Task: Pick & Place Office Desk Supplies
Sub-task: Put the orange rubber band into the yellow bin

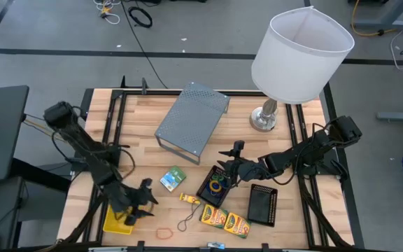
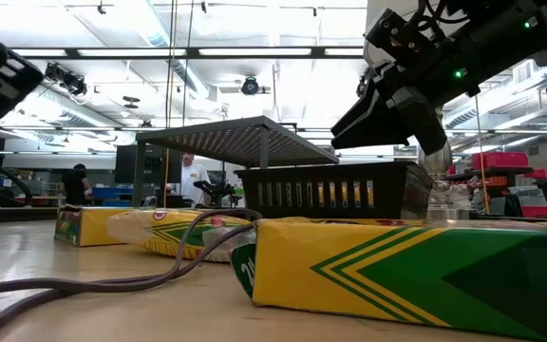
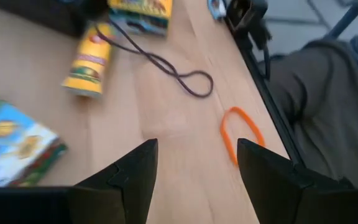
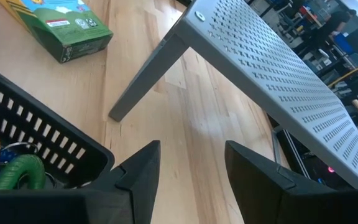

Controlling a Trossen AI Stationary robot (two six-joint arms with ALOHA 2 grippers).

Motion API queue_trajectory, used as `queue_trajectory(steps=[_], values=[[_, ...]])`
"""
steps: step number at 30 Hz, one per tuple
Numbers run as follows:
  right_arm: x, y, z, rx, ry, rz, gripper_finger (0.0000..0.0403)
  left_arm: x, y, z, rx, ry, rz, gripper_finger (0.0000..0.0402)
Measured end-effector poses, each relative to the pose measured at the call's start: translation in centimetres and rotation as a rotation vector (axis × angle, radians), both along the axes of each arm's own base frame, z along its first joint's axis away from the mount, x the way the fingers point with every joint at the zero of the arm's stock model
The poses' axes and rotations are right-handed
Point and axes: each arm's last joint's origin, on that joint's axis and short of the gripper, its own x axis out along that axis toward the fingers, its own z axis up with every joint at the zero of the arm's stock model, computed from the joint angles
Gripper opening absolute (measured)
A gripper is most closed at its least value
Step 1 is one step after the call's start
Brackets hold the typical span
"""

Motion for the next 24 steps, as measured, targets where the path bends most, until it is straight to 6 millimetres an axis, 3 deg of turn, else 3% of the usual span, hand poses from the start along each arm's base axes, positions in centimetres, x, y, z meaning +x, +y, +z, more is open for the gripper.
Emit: queue_trajectory(steps=[11,16,24], values=[[-0.1,0.0,-0.1,-0.007,0.018,0.0,0.0188,4.3,-3.3,-1.6,0.05,0.163,-0.013,0.0226],[-0.2,-0.1,-0.2,-0.025,0.029,-0.019,0.0188,5.6,-4.0,-2.8,0.104,0.281,-0.007,0.0221],[-0.3,-0.2,-0.3,-0.052,0.036,-0.05,0.0188,7.0,-5.7,-3.6,0.129,0.309,-0.079,0.0217]])
